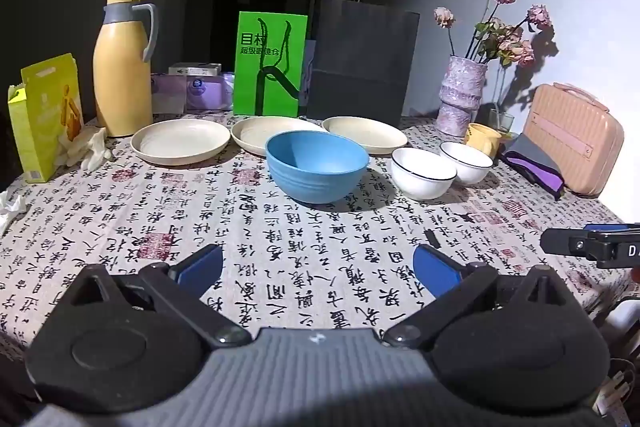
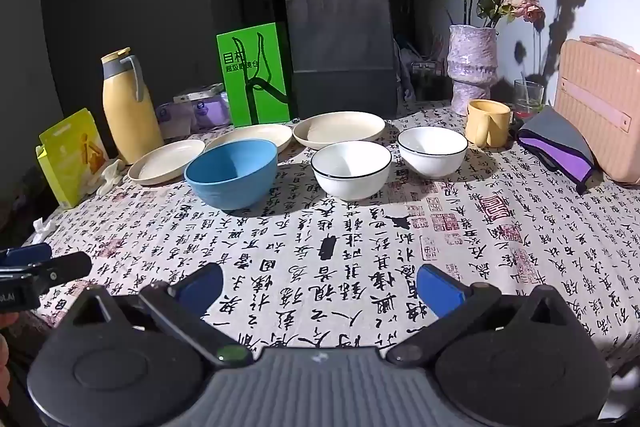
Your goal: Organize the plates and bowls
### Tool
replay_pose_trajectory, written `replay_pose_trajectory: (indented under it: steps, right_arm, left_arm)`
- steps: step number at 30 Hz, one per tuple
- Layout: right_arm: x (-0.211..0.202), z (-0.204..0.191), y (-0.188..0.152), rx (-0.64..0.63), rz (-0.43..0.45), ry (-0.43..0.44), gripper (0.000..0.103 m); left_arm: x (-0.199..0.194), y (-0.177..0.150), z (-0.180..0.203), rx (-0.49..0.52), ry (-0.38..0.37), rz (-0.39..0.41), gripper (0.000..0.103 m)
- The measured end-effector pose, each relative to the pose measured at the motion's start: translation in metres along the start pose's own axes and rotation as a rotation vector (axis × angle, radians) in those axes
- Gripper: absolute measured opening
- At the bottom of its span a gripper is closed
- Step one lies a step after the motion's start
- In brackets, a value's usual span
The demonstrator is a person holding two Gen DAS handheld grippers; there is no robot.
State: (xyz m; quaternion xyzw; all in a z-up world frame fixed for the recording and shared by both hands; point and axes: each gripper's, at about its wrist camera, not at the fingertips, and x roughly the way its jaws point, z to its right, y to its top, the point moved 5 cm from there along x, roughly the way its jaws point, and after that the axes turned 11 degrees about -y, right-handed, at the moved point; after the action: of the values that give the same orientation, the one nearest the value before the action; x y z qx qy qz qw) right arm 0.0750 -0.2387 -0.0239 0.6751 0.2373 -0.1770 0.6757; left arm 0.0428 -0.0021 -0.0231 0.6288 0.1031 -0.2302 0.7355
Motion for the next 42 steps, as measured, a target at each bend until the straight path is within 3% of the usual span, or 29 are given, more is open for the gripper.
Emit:
replay_pose_trajectory:
  steps: [42]
  right_arm:
    - [-0.0038,-0.0008,0.0017,0.009,0.006,0.011,0.103]
  left_arm:
    - [0.0023,0.0023,0.0048,0.015,-0.007,0.002,0.103]
